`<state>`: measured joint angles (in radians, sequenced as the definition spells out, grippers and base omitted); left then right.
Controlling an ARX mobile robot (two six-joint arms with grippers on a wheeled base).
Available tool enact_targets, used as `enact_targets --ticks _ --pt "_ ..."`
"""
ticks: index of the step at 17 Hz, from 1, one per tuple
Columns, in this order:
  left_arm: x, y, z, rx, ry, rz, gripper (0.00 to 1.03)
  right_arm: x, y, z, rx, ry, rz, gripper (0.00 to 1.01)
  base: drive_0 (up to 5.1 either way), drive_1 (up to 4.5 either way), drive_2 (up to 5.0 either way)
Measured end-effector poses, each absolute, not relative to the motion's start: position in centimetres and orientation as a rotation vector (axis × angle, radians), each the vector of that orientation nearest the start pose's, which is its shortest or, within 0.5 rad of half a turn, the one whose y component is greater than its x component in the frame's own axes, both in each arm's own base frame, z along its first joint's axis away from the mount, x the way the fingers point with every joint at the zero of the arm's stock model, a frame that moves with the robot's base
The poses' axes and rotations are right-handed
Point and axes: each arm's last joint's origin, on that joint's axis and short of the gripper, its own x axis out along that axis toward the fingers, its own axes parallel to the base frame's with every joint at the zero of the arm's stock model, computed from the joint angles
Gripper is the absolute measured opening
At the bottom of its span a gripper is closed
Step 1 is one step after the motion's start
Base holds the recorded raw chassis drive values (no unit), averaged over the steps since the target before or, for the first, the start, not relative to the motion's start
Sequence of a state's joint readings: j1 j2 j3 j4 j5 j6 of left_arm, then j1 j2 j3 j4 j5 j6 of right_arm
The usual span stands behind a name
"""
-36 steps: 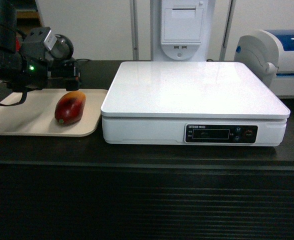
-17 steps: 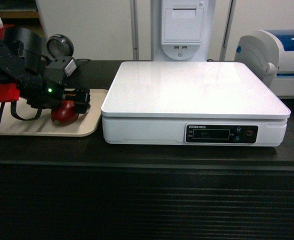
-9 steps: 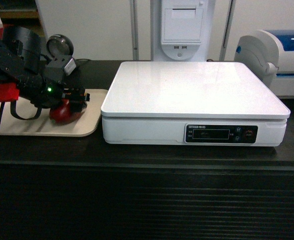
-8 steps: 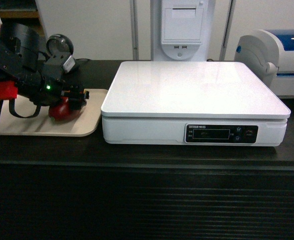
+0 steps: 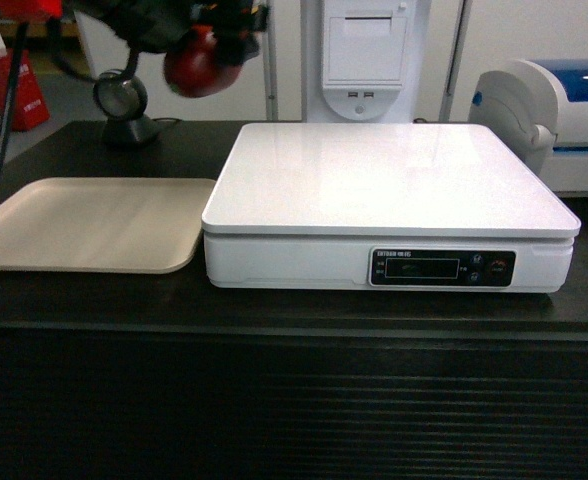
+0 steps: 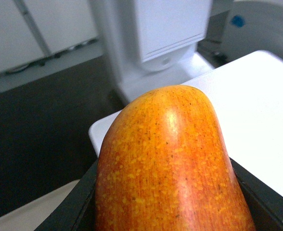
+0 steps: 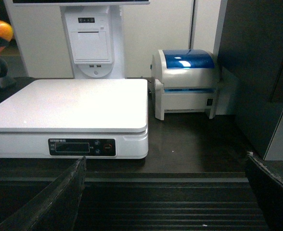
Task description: Place dark red mango on scale at checkout
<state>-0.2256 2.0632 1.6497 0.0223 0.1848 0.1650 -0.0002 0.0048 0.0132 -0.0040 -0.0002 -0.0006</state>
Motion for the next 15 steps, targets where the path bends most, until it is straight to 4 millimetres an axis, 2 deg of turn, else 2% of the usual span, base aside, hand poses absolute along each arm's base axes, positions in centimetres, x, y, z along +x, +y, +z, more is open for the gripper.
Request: enact_targets --ticks 1,5,8,11,13,15 --pt "46.2 -13.5 26.2 0.174 0.344 -0.480 0.61 9.7 0.0 16.7 -0.001 -0.005 0.000 0.98 0.0 0.00 0.0" --pt "44.5 -20.5 26.5 0.128 0.366 -0.566 0.61 9.7 0.0 16.7 -0.001 -0.005 0.000 0.98 0.0 0.00 0.0" --pt "44.2 -24.6 26.8 0.072 0.376 -0.571 0.61 9.7 0.0 16.7 -0.001 -0.005 0.000 0.98 0.0 0.00 0.0" --pt "45.5 -27.1 24.5 -0.021 0.488 -0.495 0.61 9.7 0.0 16.7 -0.001 -0.005 0.000 0.98 0.0 0.00 0.0" --pt "46.4 -27.7 22.6 -0.064 0.565 -0.415 0.61 9.7 0.0 16.7 -0.001 -0.005 0.000 0.98 0.0 0.00 0.0" --pt "47.2 -28.0 21.6 -0.102 0.612 -0.341 0.61 9.7 0.0 16.7 -0.001 -0.005 0.000 0.98 0.0 0.00 0.0"
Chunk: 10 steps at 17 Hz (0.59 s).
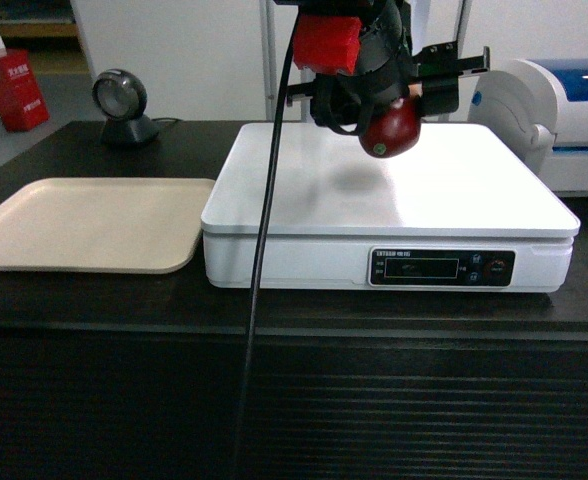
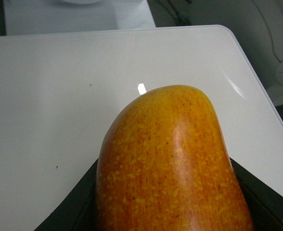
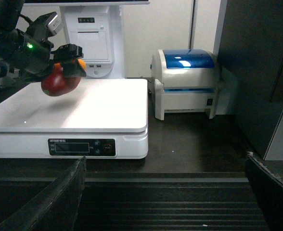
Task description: Place dark red mango on scale at checkout
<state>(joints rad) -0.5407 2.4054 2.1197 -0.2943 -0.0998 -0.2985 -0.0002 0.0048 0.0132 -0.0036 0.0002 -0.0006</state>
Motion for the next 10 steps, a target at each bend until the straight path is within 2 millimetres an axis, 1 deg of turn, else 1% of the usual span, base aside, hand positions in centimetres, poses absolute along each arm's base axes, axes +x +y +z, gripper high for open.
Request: enact_targets --ticks 4,9,10 --pt "47.6 -28.1 20.5 -0.173 0.680 -0.234 0.61 9.7 0.0 16.7 -0.001 -0.005 0.000 0.98 0.0 0.00 0.0" --pt "47.3 -28.6 19.1 -0.162 0.731 -0.192 0.60 9.7 0.0 16.7 -0.001 -0.005 0.000 0.98 0.0 0.00 0.0" --pt "47.3 -28.6 18.6 -0.150 0.745 -0.178 0.79 9.7 0.0 16.7 -0.001 -0.005 0.000 0.98 0.0 0.00 0.0"
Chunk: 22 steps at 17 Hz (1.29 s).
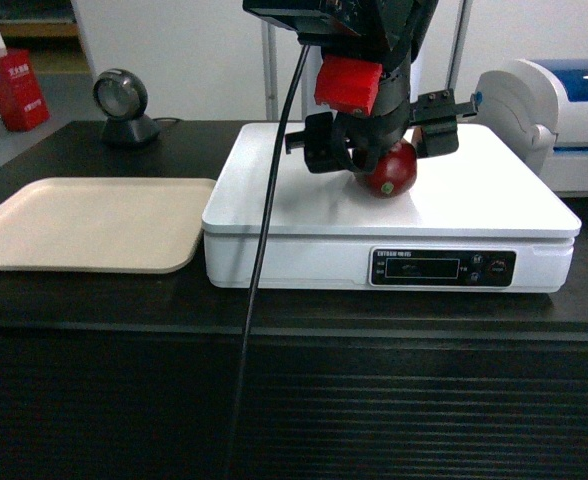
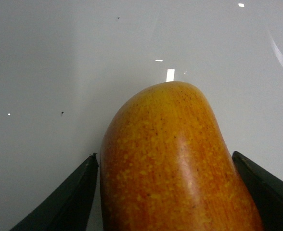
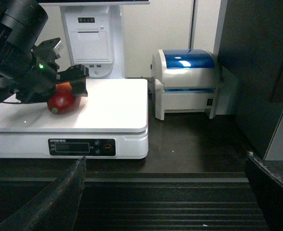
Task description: Place dark red mango on scale at checkout
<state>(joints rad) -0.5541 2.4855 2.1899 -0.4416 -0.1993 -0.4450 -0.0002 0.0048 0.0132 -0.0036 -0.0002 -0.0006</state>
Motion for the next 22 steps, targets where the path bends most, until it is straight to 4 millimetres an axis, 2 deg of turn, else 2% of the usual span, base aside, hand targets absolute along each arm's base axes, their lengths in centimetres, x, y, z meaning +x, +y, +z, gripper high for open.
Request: enact_targets --ticks 1,5,11,12,13,14,15,16,18,20,22 --pt "47.4 -28.7 18.7 -0.156 0.719 -0.184 0.98 9.7 0.0 16.7 -0.001 -0.005 0.000 0.98 0.0 0.00 0.0" --pt "47.2 -28.4 18.9 -0.110 0.647 -0.177 0.98 9.7 0.0 16.7 -0.001 -0.005 0.000 0.98 0.0 0.00 0.0" --pt "46.7 -28.3 21.1 -0.052 0.496 -0.157 0.98 9.7 0.0 16.7 -0.001 -0.005 0.000 0.98 0.0 0.00 0.0" --pt "46.3 -28.1 22.4 -0.031 0.428 -0.160 0.98 9.7 0.0 16.7 -0.001 -0.004 0.000 0.98 0.0 0.00 0.0" --pt "45.6 -28.0 24.6 -0.008 0.322 -0.180 0.98 9.7 0.0 16.7 -0.001 -0.005 0.000 0.98 0.0 0.00 0.0" --pt "44.4 -27.9 27.1 0.020 0.202 -0.243 0.98 9.7 0.0 16.7 -0.001 -0.005 0.000 0.98 0.0 0.00 0.0" --pt "43.1 -27.7 28.7 0.033 0.114 -0.298 0.98 9.7 0.0 16.7 -0.001 -0.005 0.000 0.98 0.0 0.00 0.0" --pt "41.9 -27.2 29.8 0.055 0.039 -0.347 0.98 9.7 0.0 16.7 -0.001 -0.005 0.000 0.98 0.0 0.00 0.0" --pt "39.6 -25.1 30.2 0.074 0.004 -0.395 0.98 9.7 0.0 16.7 -0.001 -0.005 0.000 0.98 0.0 0.00 0.0" --pt "38.1 -21.0 30.1 0.049 -0.036 -0.358 0.98 9.7 0.0 16.7 -0.001 -0.005 0.000 0.98 0.0 0.00 0.0" --pt "36.3 -17.3 31.0 0.009 -0.050 -0.292 0.98 9.7 0.0 16.7 -0.001 -0.005 0.000 0.98 0.0 0.00 0.0"
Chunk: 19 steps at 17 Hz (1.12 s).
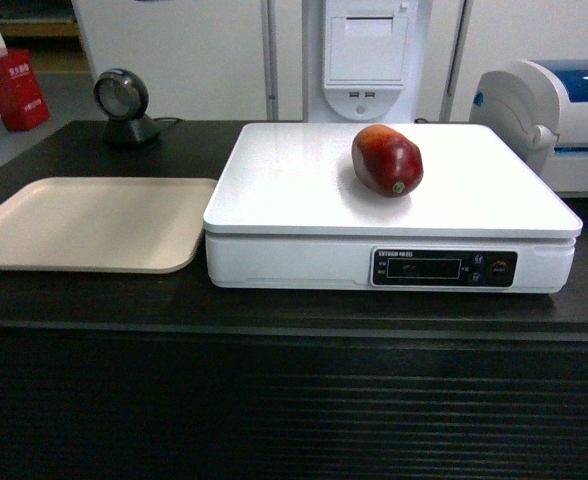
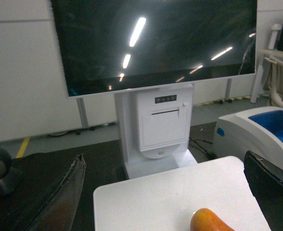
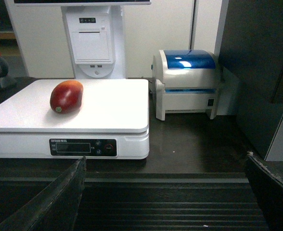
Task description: Place dark red mango on scale at checkout
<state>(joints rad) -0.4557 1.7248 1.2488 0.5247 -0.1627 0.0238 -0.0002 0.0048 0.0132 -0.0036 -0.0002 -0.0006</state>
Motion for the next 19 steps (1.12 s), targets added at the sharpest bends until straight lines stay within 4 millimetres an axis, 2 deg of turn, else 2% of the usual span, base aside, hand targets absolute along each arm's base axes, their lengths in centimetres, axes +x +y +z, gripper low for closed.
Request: enact_targets --ticks 2,3,4,5,6,8,10,11,13,17,19 --pt "34.0 -14.9 31.8 -0.036 -0.045 -0.222 0.95 9.7 0.0 16.7 -0.001 -0.005 0.000 0.98 0.0 0.00 0.0" --pt "32.6 -13.2 31.0 -0.036 -0.047 -0.103 0.84 9.7 0.0 16.7 -0.001 -0.005 0.000 0.98 0.0 0.00 0.0" --pt "30.9 -10.7 29.5 -0.030 -0.038 -0.051 0.74 9.7 0.0 16.7 -0.001 -0.004 0.000 0.98 0.0 0.00 0.0" --pt "28.9 -7.5 27.8 -0.027 -0.034 -0.001 0.61 9.7 0.0 16.7 -0.001 -0.005 -0.001 0.98 0.0 0.00 0.0" --pt "27.3 -5.6 26.6 -0.028 -0.039 0.042 0.50 9.7 0.0 16.7 -0.001 -0.005 0.000 0.98 0.0 0.00 0.0" --pt "24.5 -4.5 24.2 -0.021 -0.019 0.007 0.28 9.7 0.0 16.7 -0.001 -0.005 0.000 0.98 0.0 0.00 0.0" --pt "22.6 -3.6 22.1 -0.015 0.012 -0.008 0.07 9.7 0.0 16.7 -0.001 -0.004 0.000 0.98 0.0 0.00 0.0" --pt "21.6 -2.9 21.5 -0.013 0.010 0.003 0.02 9.7 0.0 16.7 -0.001 -0.005 0.000 0.98 0.0 0.00 0.0" --pt "19.4 -1.9 20.3 -0.014 0.002 0.006 0.02 9.7 0.0 16.7 -0.001 -0.005 0.000 0.98 0.0 0.00 0.0" --pt "16.9 -1.1 18.9 -0.014 0.004 0.005 0.02 9.7 0.0 16.7 -0.001 -0.005 0.000 0.98 0.0 0.00 0.0" --pt "16.0 0.0 18.3 -0.014 0.010 0.011 0.02 9.7 0.0 16.7 -0.001 -0.005 -0.001 0.98 0.0 0.00 0.0"
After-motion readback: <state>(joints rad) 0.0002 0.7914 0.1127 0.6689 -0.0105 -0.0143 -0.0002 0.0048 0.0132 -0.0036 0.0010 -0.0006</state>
